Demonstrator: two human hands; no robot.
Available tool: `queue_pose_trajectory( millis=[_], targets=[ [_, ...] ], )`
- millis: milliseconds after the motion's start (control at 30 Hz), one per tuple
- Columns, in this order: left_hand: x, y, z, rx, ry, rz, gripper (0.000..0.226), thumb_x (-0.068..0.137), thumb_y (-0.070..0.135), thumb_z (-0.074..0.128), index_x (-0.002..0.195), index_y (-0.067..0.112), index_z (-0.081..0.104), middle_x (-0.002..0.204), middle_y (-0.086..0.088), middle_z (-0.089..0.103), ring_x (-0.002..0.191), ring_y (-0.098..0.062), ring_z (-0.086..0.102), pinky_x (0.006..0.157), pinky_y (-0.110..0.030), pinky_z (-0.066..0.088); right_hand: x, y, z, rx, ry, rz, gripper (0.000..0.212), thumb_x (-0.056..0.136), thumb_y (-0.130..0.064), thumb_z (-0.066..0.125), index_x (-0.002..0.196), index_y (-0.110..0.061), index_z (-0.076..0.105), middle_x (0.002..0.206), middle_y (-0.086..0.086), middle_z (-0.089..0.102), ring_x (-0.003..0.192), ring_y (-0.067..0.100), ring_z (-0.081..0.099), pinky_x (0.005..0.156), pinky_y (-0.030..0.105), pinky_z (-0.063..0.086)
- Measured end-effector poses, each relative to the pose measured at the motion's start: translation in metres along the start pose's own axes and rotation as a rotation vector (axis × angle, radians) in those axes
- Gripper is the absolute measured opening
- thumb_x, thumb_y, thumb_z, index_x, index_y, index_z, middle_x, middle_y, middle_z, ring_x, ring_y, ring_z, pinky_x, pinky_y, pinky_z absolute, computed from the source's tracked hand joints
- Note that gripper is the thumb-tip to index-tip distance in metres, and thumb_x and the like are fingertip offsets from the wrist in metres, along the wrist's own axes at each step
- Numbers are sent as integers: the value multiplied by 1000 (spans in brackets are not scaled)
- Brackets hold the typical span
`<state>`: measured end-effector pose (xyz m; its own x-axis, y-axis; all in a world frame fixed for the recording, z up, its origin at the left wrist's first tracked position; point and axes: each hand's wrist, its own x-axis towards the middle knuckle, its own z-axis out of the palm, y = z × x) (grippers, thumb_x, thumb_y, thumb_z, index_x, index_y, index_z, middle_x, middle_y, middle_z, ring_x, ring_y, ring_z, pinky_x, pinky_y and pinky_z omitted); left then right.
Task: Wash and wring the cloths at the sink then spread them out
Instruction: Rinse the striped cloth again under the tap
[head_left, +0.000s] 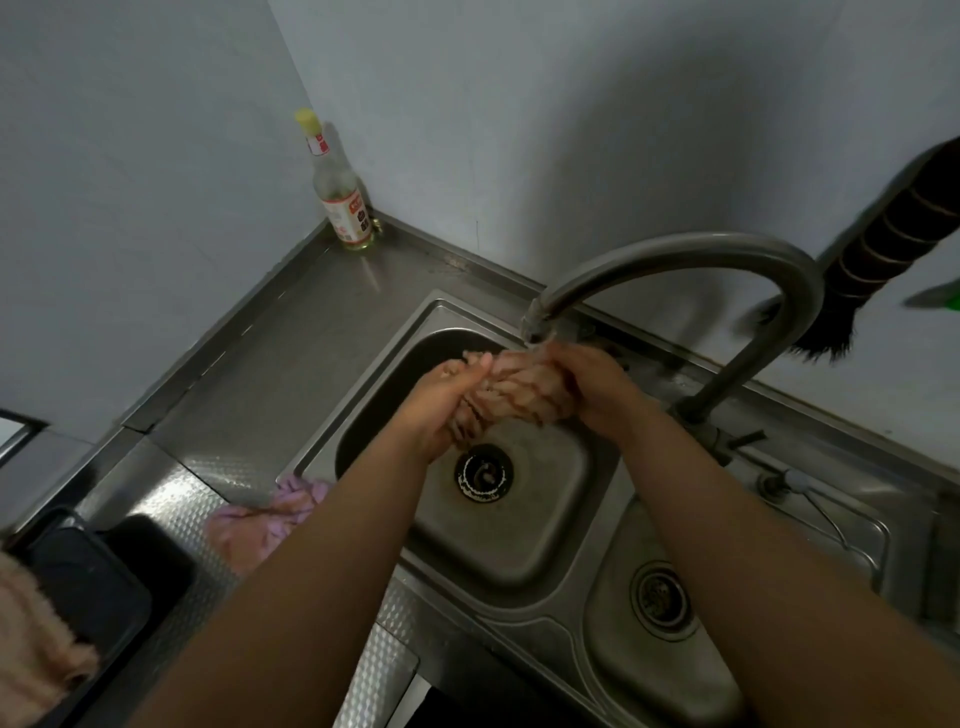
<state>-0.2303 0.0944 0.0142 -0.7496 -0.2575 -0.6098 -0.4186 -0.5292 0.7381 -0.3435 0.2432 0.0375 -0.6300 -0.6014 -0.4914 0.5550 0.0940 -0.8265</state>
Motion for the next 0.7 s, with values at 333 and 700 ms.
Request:
queue_pose_trajectory(
  millis=[333, 700],
  targets=[
    [-8, 18, -14, 332, -85, 33, 39, 75, 14, 73, 114, 14, 68, 112, -14, 71, 106, -31, 67, 96, -47, 51, -11, -32, 4, -81, -366, -49, 16, 93, -11, 49, 97, -14, 65, 77, -3, 67, 71, 9, 63, 64, 23, 52],
    [-24, 41, -23, 188, 100, 339, 12, 92, 6, 59, 83, 13, 56, 68, 0, 65, 59, -11, 59, 57, -24, 48, -3, -21, 0, -479, 33, 3, 18, 95, -24, 55, 82, -13, 62, 68, 1, 57, 62, 13, 52, 58, 27, 42]
  ],
)
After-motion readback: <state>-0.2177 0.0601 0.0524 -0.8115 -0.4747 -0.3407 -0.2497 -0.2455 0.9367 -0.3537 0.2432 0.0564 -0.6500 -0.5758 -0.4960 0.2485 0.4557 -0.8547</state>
